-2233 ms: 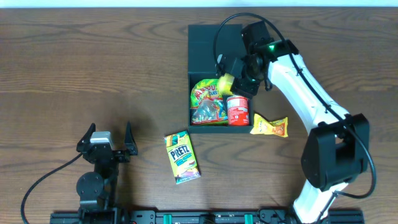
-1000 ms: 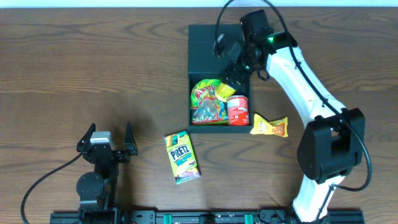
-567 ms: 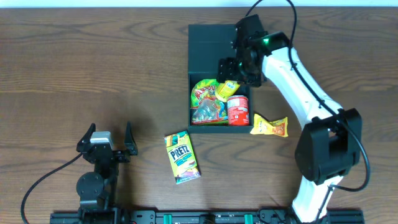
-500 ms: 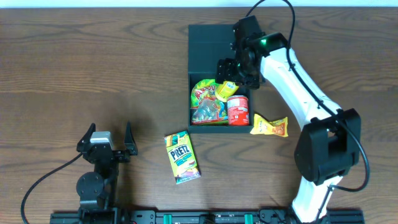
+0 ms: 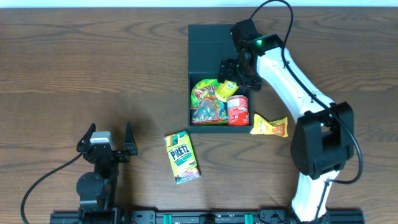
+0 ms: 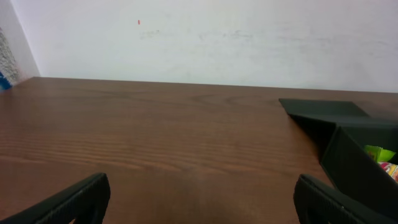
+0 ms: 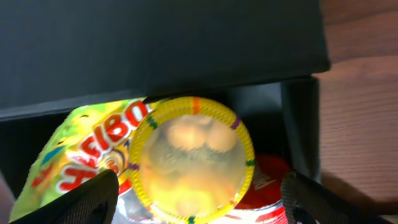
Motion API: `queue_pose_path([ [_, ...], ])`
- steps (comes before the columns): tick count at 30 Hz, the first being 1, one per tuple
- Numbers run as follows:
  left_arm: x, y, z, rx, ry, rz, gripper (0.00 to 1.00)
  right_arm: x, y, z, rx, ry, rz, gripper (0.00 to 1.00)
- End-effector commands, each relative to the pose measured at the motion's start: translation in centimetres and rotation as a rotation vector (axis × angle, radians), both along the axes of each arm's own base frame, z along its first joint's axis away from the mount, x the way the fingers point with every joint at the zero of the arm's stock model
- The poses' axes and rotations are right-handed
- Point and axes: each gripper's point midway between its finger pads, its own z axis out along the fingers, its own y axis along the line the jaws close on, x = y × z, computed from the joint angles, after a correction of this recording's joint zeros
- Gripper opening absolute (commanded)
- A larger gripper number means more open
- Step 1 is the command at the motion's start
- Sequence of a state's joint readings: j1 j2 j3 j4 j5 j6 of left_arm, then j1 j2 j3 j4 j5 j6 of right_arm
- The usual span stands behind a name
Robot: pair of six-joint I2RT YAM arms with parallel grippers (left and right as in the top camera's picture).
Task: Pack container
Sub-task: 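Lower the Mentos bottle into the box onto the Haribo bag and release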
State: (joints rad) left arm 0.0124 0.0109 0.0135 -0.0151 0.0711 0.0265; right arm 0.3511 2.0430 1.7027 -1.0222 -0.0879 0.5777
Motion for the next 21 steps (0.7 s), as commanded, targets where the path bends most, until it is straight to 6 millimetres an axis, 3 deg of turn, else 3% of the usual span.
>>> queue_pose_path([
  [1, -0.2, 0.1, -1.7, -0.005, 0.059, 0.005, 0.95, 0.8, -0.1, -0.4, -0.033, -0.025, 0.001, 0.86],
  [9, -0.2, 0.1, -1.7, -0.005, 0.059, 0.005, 0.95, 1.3, 0.2, -1.9, -0.027, -0.016, 0.003, 0.83],
  [12, -0.2, 0.1, -1.7, -0.005, 0.059, 0.005, 0.95, 1.5, 0.3, -1.9, -0.025, -0.023, 0.003, 0.72],
  [21, -0.2, 0.1, -1.7, -0.005, 0.059, 0.005, 0.95, 1.3, 1.3, -1.8, 0.028, -0.014, 0.022, 0.56],
])
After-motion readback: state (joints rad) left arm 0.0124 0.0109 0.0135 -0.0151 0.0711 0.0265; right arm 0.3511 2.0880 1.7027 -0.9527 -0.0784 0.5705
